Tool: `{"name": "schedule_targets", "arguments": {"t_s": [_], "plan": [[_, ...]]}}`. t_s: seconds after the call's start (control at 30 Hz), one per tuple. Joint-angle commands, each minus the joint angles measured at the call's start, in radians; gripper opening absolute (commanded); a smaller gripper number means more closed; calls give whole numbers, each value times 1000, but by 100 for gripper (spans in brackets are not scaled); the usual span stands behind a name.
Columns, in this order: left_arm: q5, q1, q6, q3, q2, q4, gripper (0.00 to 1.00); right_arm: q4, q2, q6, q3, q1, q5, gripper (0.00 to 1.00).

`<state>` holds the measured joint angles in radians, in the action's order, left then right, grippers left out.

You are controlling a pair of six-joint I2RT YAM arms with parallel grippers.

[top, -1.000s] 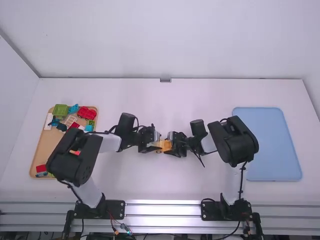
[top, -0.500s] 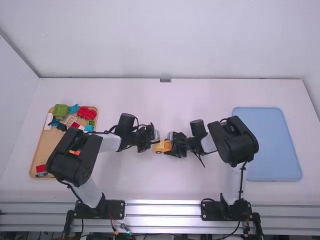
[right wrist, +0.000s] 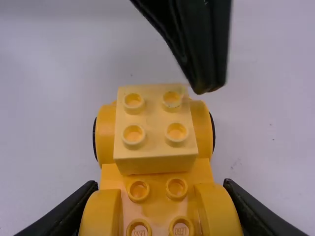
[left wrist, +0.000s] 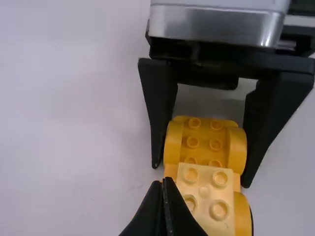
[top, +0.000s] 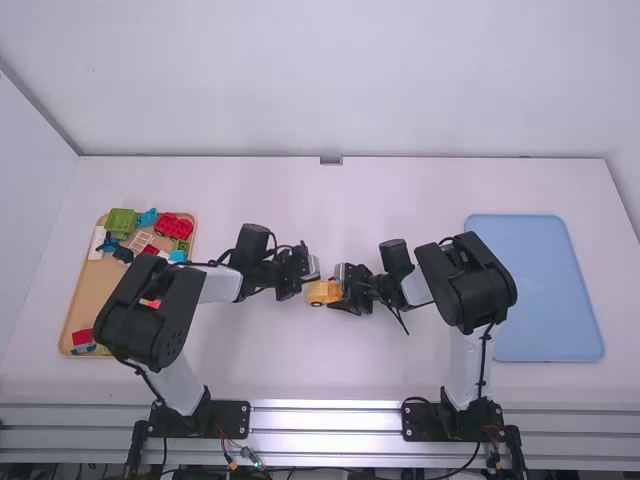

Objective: Assemble lego blocks to make yellow taxi

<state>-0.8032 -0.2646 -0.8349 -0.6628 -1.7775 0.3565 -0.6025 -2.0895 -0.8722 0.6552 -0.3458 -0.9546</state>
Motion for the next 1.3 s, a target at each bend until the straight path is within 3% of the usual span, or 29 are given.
{"name": "schedule_targets", "arguments": {"t_s": [0.0,0.33,0.73,1.27], "plan": [[-38,3,34,2,53,-7,2,9,-18,0,6,-1,35,50],[-111,3,-52,2,62,-143,2,9,-18,0,6,-1,35,50],[-123,-12,-49,2,-8,-110,2,9,-18,1,6,-1,35,49],[82,-17,-44,4,-84,-166,2,10,-18,1,6,-2,36,50]]}}
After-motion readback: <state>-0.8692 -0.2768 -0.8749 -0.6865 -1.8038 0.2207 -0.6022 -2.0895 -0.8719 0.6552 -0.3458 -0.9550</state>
